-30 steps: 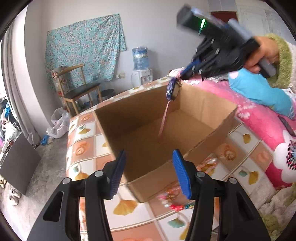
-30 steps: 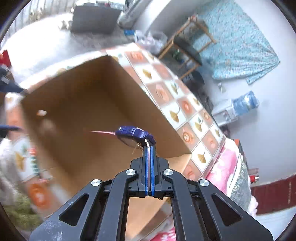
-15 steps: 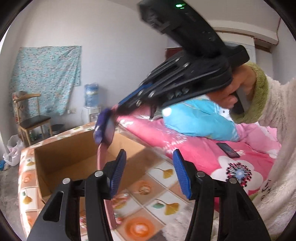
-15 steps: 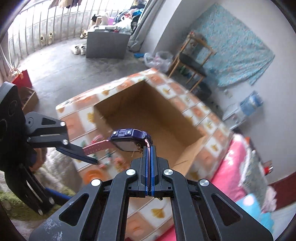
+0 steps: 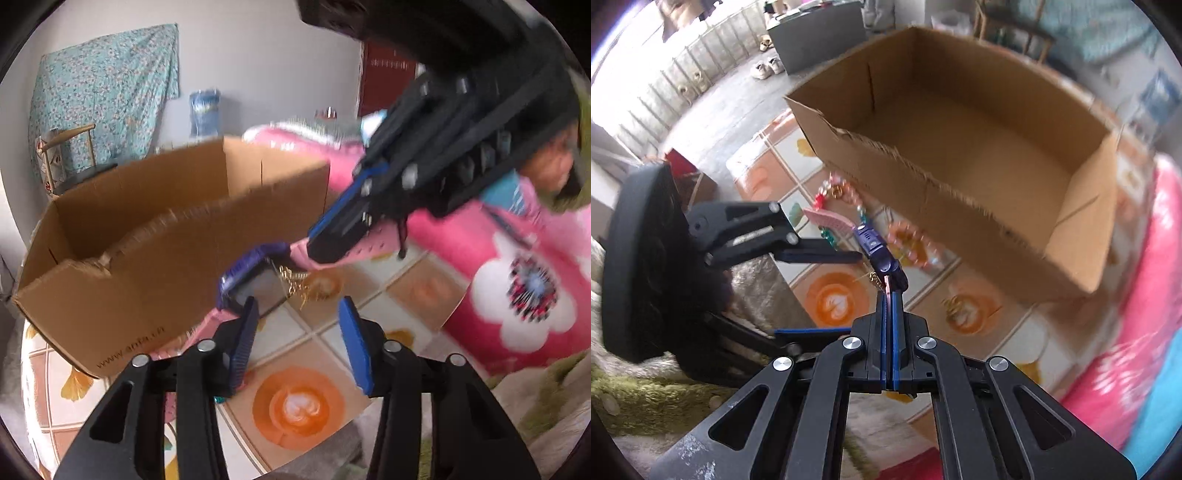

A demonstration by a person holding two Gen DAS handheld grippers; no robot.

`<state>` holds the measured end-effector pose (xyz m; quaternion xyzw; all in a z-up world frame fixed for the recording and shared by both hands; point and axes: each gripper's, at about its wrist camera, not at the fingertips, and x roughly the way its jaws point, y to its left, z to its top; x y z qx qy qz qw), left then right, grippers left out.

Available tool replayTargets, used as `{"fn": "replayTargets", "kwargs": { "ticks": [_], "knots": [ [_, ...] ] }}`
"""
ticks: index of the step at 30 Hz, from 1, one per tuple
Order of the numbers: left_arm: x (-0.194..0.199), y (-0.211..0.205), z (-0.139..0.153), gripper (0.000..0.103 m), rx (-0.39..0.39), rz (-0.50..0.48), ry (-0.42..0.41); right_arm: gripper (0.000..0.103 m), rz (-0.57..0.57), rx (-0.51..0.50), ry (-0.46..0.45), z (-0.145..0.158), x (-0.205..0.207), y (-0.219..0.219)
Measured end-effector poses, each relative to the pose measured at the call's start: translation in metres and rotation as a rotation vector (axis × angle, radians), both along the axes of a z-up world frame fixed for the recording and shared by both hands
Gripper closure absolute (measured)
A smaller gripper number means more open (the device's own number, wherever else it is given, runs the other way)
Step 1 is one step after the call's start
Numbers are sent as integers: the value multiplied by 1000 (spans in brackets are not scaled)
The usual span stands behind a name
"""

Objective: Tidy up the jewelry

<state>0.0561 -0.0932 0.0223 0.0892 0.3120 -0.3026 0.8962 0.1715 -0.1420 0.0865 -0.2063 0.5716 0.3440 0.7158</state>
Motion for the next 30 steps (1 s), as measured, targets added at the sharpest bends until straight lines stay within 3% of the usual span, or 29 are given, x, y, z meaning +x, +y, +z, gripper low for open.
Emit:
{"fn": "replayTargets", "kwargs": {
  "ticks": [6, 9, 13, 19, 22, 30],
  "knots": [
    [-2, -20, -17, 67, 113, 7, -44, 103, -45, 52, 146, -17, 11, -11],
    [-2, -29, -22, 70, 147, 12, -68, 103, -35, 52, 163, -19, 11, -14],
    [3, -33, -26, 85, 185, 5, -71, 103, -25, 56, 173, -19, 11, -17],
    [11, -29, -30, 90, 170, -26, -36, 103, -4, 61, 172, -15, 9, -23],
    [13, -27, -29, 99, 141, -48, -25, 103, 1, 61, 160, -15, 8, -25],
    [12, -25, -30, 100, 127, -64, -20, 103, -14, 45, 134, -15, 12, -35]
  ]
}}
